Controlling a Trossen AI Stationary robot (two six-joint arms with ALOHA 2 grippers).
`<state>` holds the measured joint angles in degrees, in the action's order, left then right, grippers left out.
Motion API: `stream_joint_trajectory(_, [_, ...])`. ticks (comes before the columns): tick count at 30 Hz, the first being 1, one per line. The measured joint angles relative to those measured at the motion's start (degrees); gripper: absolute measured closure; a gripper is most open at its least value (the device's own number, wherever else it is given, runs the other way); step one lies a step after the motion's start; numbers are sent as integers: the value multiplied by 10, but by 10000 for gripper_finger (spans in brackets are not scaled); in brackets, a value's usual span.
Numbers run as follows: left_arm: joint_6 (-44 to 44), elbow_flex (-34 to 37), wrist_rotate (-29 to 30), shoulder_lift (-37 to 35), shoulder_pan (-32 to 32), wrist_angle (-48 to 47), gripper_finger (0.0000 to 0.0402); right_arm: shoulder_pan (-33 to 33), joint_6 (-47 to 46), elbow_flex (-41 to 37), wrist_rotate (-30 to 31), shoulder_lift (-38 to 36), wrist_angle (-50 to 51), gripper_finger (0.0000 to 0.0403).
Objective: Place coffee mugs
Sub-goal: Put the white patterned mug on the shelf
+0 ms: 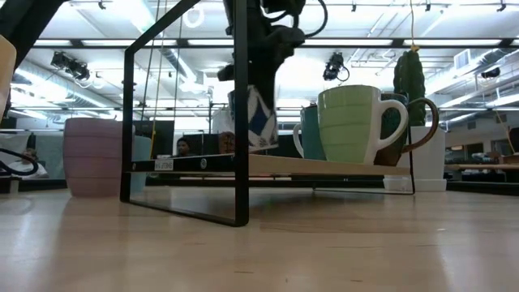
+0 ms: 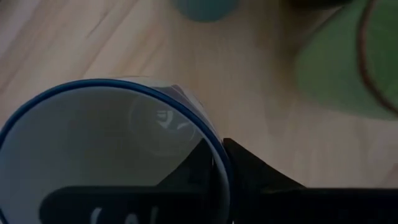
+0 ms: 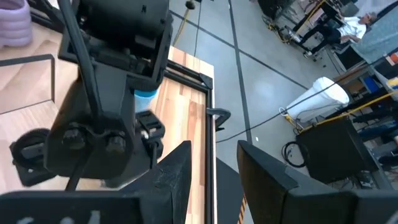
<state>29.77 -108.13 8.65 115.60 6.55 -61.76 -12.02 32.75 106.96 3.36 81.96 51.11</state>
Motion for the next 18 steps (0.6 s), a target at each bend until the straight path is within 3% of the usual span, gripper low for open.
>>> stream_joint_trajectory(7, [-25, 17, 1, 1, -20, 106, 365, 7, 3, 0, 0, 0, 0, 268])
stream_joint_trajectory(18, [-45, 17, -1, 28, -19, 134, 364, 7, 2, 0, 0, 0, 1, 268])
